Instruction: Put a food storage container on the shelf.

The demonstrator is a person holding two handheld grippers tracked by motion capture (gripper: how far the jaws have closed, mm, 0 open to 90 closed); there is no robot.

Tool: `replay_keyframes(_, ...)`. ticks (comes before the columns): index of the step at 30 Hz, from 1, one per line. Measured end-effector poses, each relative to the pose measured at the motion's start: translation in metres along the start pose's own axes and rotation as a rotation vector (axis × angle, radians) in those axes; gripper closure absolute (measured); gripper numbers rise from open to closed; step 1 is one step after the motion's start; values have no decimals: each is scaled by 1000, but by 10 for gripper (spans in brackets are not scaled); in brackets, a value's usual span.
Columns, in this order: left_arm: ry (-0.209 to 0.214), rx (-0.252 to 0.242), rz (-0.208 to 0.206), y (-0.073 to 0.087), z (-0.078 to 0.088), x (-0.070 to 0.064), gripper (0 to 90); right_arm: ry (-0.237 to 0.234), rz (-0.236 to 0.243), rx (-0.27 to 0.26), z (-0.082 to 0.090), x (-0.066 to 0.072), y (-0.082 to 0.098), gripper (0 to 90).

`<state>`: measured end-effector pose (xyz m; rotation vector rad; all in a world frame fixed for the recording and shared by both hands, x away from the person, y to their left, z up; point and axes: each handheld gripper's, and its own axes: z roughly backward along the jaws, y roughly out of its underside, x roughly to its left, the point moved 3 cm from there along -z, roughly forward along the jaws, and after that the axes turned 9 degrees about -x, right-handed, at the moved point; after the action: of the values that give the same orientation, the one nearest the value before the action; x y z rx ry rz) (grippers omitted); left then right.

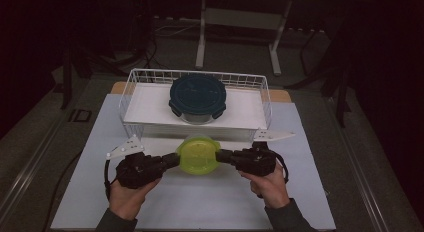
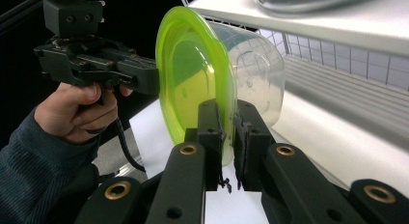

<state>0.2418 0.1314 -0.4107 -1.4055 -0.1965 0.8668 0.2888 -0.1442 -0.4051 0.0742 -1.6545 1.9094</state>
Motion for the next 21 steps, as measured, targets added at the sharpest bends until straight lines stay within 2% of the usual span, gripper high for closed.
replay_keyframes(6,0,-8,-9,-11,3,-4,820,0,12,-7,1,5,-11,824)
replay_keyframes(19,9,-48,-49,-48,12,-20,819,-11,37,-46,11,22,-44,823)
replay_keyframes(21,9,-48,-49,-48,12,-20,819,-13,36,-48,12,23,-46,823)
